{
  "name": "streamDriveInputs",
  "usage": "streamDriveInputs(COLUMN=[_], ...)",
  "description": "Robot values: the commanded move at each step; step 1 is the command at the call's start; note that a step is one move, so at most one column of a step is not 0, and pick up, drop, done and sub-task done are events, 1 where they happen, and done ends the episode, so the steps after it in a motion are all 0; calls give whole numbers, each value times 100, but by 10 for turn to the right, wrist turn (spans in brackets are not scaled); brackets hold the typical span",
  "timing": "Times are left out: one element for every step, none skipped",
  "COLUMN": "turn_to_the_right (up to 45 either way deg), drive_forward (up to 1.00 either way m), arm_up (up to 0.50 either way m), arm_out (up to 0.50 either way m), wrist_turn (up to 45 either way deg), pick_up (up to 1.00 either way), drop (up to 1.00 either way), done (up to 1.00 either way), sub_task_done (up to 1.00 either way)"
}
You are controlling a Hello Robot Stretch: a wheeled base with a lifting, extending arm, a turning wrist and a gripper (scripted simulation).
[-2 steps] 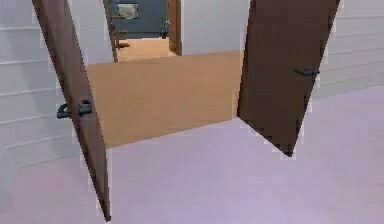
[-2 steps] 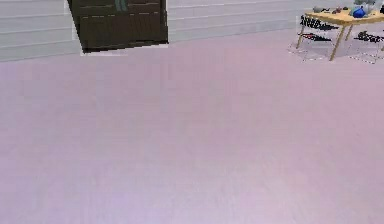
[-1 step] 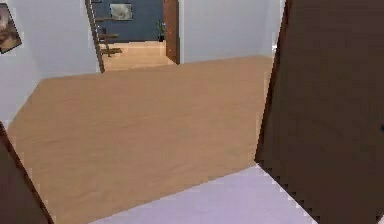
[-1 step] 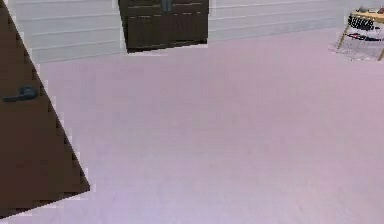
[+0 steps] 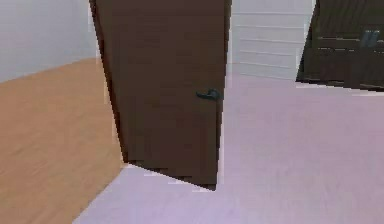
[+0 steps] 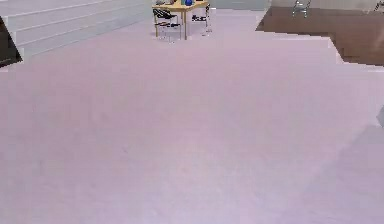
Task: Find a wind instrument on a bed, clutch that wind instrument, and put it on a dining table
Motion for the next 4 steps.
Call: streamDriveInputs(turn_to_the_right=[210,0,-450,-420], drive_forward=[0,5,0,0], arm_up=[0,0,0,0], arm_out=[0,0,0,0], wrist_turn=[0,0,0,0], pick_up=[0,0,0,0], drop=[0,0,0,0], done=[0,0,0,0], sub_task_done=[0,0,0,0])
